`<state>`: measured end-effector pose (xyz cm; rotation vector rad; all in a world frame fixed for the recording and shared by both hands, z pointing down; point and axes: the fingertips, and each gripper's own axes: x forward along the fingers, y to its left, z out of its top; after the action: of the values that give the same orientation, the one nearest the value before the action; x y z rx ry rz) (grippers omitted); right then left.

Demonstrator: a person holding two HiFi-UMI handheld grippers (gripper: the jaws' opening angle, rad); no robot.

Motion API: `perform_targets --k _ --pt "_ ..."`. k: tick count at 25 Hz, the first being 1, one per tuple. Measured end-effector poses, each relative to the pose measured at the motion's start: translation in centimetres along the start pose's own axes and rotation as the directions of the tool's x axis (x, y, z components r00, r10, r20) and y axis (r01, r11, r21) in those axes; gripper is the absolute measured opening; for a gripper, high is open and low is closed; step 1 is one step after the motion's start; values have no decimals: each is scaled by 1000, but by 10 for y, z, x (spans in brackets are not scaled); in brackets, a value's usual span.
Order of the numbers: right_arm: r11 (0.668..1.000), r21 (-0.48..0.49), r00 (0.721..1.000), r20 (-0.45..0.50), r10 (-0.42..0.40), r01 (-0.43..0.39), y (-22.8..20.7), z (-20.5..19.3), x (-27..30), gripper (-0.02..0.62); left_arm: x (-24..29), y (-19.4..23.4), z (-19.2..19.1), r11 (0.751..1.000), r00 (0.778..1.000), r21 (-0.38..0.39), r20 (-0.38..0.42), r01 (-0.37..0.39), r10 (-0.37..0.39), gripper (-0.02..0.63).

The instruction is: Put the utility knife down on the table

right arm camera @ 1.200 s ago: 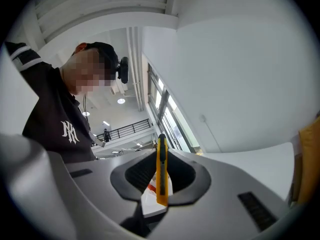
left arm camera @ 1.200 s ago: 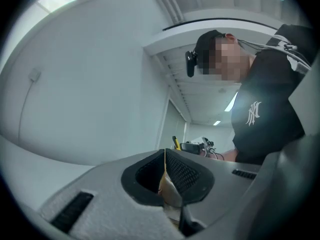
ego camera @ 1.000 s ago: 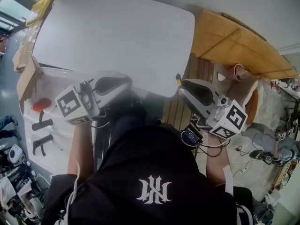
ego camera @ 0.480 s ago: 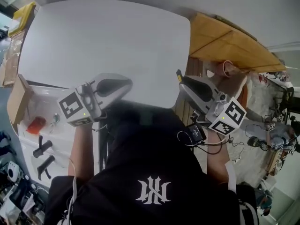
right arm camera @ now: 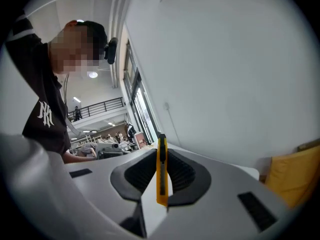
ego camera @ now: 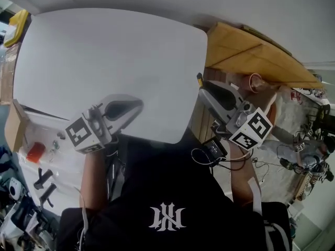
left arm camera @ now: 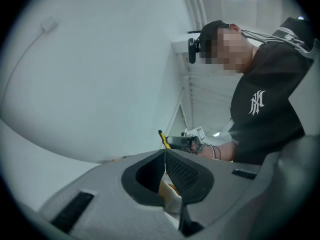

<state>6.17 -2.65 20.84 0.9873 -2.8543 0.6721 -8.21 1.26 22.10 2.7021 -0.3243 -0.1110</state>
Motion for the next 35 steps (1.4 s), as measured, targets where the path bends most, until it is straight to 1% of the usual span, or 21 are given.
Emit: perform_targets --k 2,4,7,9,11,13,16,18,20,22,24,26,27,30,35 --pt "999 -16 999 -25 -37 37 -46 -4 6 55 22 22 -5 1000 1000 -14 3 -27 27 8" --pt "998 -15 997 -38 -61 61 -89 -11 12 55 44 43 -15 998 998 -7 -21 -56 55 8" --pt "999 25 998 -54 -42 44 -149 -31 27 55 77 75 -36 994 992 -10 -69 -110 109 8" --pt "999 34 997 -70 -28 30 -186 -49 47 55 94 99 -47 990 988 -23 -74 -138 136 8" --pt "999 -3 993 -113 -40 40 -221 -72 67 55 112 123 -55 988 986 -28 -68 -153 151 8" --pt "996 -60 983 -169 -72 63 -254 -95 82 55 128 141 -67 988 985 -12 -80 -154 152 8" --pt "985 -140 966 -225 -130 100 -298 -119 101 55 146 169 -86 989 981 47 -127 -140 144 8" --pt "977 -187 953 -262 -151 103 -321 -131 111 55 156 186 -102 988 975 79 -170 -129 141 8" --pt "970 -231 940 -307 -151 80 -332 -141 121 55 162 199 -116 988 971 84 -190 -128 142 8" --pt "960 -276 925 -354 -138 38 -330 -151 132 55 162 205 -124 988 971 79 -189 -130 143 8" --pt "943 -332 902 -410 -139 -6 -328 -159 139 55 163 207 -128 989 973 74 -185 -127 139 8" --pt "920 -389 876 -457 -152 -43 -328 -168 140 55 169 208 -132 991 976 51 -175 -125 132 8" --pt "911 -410 869 -469 -158 -55 -328 -171 139 55 172 207 -133 992 977 40 -171 -123 128 8" --pt "900 -432 860 -481 -172 -61 -329 -178 139 55 178 208 -136 992 977 26 -170 -123 126 8" --pt "903 -423 851 -500 -161 -78 -331 -183 140 55 179 209 -141 991 974 27 -178 -134 137 8"
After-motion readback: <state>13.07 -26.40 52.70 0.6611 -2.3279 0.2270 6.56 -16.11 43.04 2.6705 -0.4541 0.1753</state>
